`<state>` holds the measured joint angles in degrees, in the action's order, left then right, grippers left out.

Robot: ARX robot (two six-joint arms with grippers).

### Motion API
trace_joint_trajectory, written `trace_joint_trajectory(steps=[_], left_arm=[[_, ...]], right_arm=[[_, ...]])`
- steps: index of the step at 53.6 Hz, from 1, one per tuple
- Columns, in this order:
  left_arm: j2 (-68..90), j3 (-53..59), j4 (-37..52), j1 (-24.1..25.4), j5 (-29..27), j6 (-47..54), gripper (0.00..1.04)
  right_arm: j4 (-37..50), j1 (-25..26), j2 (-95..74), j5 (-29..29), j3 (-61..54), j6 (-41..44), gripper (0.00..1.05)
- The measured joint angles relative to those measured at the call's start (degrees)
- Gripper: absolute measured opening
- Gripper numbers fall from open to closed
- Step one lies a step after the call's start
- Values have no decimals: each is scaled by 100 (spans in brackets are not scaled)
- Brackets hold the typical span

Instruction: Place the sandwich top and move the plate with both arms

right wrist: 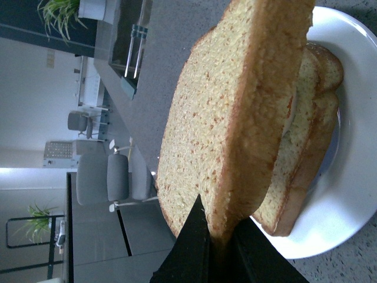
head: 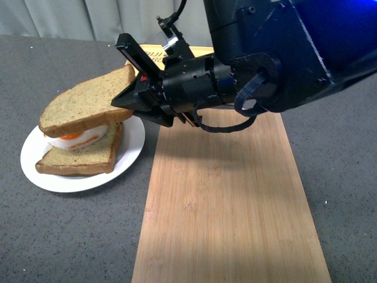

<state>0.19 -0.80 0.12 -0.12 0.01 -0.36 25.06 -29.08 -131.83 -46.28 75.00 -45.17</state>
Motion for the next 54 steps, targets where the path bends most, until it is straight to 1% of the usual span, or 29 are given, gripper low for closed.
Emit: trace_joint_trajectory(steps=[5,10,18,25,33,34,40,43,54], left_arm=[[0,0,0,0,0,0,98],[0,0,0,0,0,0,98],[0,0,0,0,0,0,98],[0,0,0,0,0,0,98],[0,0,0,0,0,0,98],[0,0,0,0,0,0,98],[0,0,0,0,0,0,98],[0,0,0,0,0,0,98],[0,0,0,0,0,0,98]], right_arm=[[-273,-85,-195,42,345,-4,3],[-313,-160,-365,131,540,-2,3],[-774,-260,-636,345,940,66,3],[-833,-297,-791,404,1139,85,3],[-1248,-332,-809,457,1226,457,3],[-1257,-332,-809,468,1220,476,5],[-1255,-278,-704,540,949,758,25],[-1244,-234,-597,579,782,852,32],[-1246,153,348,949,-144,1539,66]])
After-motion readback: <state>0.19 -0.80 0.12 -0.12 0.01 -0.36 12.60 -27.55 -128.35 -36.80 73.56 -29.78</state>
